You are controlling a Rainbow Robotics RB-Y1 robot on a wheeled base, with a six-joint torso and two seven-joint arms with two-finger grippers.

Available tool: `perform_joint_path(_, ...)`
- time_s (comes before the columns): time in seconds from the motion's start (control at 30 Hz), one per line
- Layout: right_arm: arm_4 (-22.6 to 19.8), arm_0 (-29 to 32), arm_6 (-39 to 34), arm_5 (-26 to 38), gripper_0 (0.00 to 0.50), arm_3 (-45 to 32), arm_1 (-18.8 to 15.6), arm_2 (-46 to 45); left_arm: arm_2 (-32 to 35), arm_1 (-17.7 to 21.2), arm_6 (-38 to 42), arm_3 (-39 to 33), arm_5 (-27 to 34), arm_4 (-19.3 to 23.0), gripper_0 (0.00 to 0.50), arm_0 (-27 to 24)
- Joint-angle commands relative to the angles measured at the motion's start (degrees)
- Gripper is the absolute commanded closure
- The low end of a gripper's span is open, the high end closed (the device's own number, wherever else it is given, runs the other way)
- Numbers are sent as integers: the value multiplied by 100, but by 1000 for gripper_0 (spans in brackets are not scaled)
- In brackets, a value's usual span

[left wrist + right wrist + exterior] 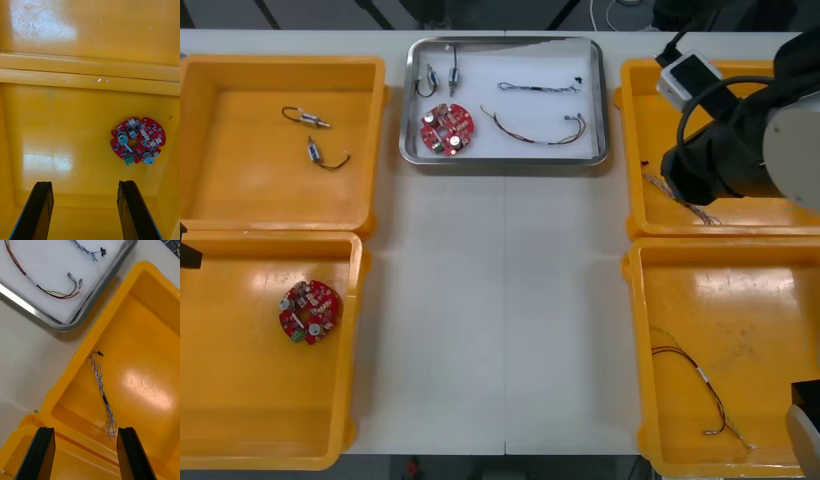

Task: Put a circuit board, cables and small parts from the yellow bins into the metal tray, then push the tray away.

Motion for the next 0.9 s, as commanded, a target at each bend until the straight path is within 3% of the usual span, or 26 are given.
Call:
perform_joint_path(0.03,-208,374,295,17,25,-378,-245,-601,173,180,-621,-147,37,-51,0,103)
perform_joint_path(0.27,-349,945,453,17,23,-773,-526,-1032,173,180,-621,-147,37,-51,0,103)
perform_joint_path(0.63,-507,1824,497,17,25,-1327,-464,-1700,173,180,-621,-147,37,-51,0,103)
perform_joint_path(0.9,-613,2026,497,17,25,-1599,-473,-1946,173,180,-621,-147,37,-51,0,103)
